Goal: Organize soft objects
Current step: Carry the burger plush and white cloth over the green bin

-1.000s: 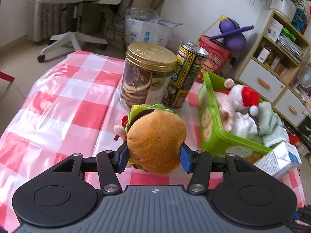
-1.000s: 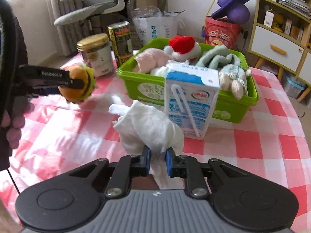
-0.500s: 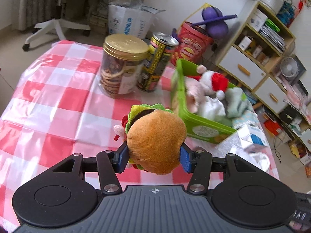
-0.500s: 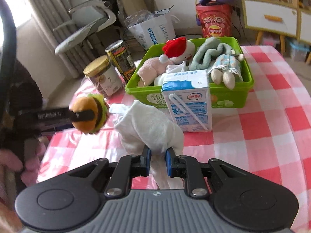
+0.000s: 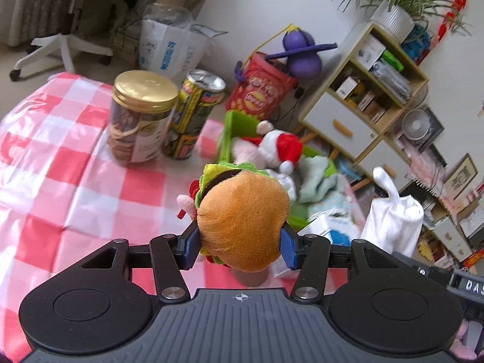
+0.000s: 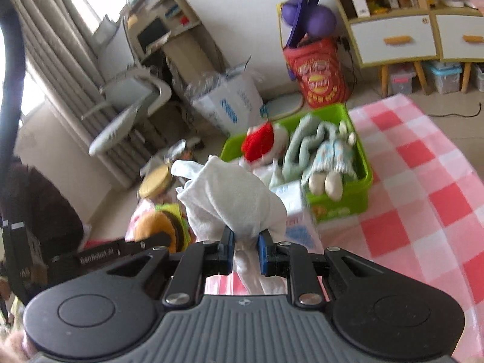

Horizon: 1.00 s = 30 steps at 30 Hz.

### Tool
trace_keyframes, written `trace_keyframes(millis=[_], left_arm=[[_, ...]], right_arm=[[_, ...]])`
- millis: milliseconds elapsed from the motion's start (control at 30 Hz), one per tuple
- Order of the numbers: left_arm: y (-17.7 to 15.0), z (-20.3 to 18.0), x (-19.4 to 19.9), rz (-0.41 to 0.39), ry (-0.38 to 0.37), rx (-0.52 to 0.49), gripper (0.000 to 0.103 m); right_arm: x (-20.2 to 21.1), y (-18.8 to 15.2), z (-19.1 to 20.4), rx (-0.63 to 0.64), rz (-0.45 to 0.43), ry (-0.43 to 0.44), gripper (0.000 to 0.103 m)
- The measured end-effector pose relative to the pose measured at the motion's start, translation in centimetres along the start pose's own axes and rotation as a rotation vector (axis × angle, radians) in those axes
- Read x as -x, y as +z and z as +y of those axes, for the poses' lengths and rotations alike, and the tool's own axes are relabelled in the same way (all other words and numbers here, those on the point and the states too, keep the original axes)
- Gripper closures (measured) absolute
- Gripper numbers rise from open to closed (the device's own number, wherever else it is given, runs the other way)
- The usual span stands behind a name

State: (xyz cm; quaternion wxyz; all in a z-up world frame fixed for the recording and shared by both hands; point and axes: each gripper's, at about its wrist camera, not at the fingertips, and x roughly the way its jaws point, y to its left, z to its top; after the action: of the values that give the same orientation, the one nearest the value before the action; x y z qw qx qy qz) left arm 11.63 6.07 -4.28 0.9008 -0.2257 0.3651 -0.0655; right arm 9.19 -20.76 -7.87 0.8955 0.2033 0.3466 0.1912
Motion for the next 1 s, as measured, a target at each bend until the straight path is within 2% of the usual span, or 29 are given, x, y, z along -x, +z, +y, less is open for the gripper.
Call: trace_keyframes(millis=[200, 300, 400, 600, 800, 1000], left_arm=[[0.5, -1.6, -0.5, -0.025, -0.016, -0.029, 0.050], [1.7, -2.7, -1.4, -0.016, -0.027, -0.045, 0.050], [2.4, -4.1, -2.5, -0.010, -0.039, -0.116, 0.050], [3.4, -5.0, -6.3, 0.032, -0.034, -0.188, 0.050], [3.9, -4.5, -9.6, 0.104, -0.045, -0.158, 0.050], [4.0, -4.1, -11.1, 0.118, -0.030, -0.143, 0.047]], right_arm=[[0.4, 2.2, -1.0, -0.017, -0.066, -0.023, 0.103], [0.2, 4.7, -1.5, -0.021, -0.098, -0.037, 0.103], [-0.9, 6.7, -1.5, 0.014, -0.118, -0.028, 0.103], [-6.4, 7.9, -1.9, 0.083, -0.023, -0.012, 0.103], [-10.7, 7.6, -3.7, 0.049, 0.064, -0.003, 0.103], [-13.0, 6.7, -4.8, 0.030, 0.125, -0.007, 0.103]])
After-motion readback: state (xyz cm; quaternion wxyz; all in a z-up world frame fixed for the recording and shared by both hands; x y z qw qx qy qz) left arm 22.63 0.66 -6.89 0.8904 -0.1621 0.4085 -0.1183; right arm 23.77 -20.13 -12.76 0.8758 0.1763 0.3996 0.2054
